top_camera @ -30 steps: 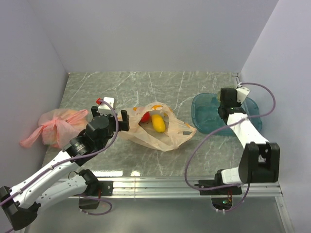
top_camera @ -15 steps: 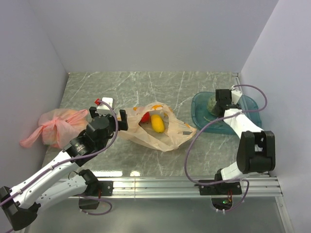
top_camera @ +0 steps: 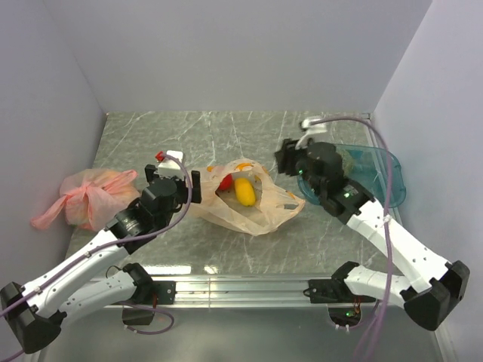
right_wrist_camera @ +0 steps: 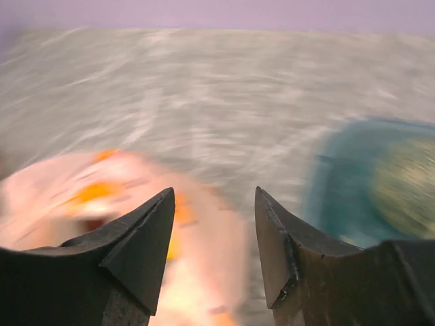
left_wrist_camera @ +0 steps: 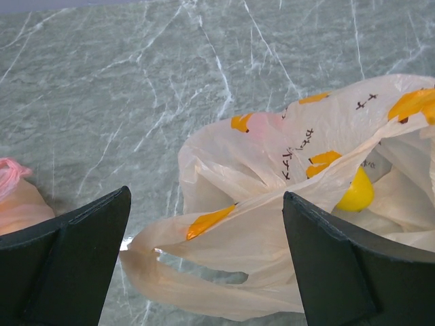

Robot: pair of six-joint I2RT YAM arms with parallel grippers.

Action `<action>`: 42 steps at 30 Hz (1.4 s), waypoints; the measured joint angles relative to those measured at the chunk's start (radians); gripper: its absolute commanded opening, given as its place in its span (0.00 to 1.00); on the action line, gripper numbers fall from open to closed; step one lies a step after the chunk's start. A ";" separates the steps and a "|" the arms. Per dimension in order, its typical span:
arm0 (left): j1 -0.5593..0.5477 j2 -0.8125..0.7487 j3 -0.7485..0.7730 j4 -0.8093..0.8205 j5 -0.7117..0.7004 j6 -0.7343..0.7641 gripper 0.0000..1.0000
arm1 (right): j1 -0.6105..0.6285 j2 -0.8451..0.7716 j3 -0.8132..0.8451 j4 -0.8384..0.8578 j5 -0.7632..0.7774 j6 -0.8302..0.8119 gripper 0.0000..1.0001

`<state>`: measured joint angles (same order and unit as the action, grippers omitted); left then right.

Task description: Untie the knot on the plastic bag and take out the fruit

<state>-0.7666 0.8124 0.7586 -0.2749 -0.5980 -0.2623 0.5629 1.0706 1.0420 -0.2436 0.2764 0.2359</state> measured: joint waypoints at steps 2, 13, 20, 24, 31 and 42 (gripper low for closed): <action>0.000 0.018 0.000 0.000 0.011 0.006 0.99 | 0.107 -0.001 0.000 0.029 -0.041 -0.026 0.56; 0.002 0.161 0.000 -0.001 0.169 0.024 0.99 | 0.412 0.269 -0.111 0.161 -0.130 -0.011 0.53; 0.002 0.224 0.001 -0.024 0.214 -0.008 0.99 | 0.460 0.431 -0.188 0.237 -0.233 0.017 0.53; 0.002 0.220 0.001 -0.027 0.254 -0.050 0.99 | 0.460 0.473 -0.204 0.279 -0.328 0.033 0.53; 0.003 0.219 0.000 -0.020 0.291 -0.135 0.99 | 0.459 0.425 -0.240 0.325 -0.297 0.048 0.54; 0.003 0.240 -0.002 -0.018 0.306 -0.154 0.99 | 0.371 0.320 -0.266 0.327 -0.077 0.111 0.62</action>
<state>-0.7631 1.0523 0.7570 -0.2932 -0.2924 -0.4168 0.9337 1.3903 0.7757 0.0830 0.1997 0.3473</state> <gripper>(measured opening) 0.994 0.569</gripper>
